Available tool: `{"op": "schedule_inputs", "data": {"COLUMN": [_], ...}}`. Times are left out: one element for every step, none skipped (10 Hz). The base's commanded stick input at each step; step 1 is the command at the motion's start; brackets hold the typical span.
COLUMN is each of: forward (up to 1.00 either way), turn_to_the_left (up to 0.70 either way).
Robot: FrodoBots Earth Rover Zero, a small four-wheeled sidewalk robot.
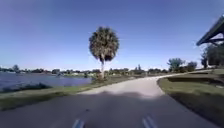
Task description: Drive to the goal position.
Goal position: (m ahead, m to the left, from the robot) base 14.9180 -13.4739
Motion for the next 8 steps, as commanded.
{"op": "schedule_inputs", "data": {"forward": [0.85,0.85,0.85,0.85,0.85,0.85,0.85,0.85], "turn_to_the_left": [0.00,0.00,0.00,0.00,0.00,0.00,0.00,0.00]}}
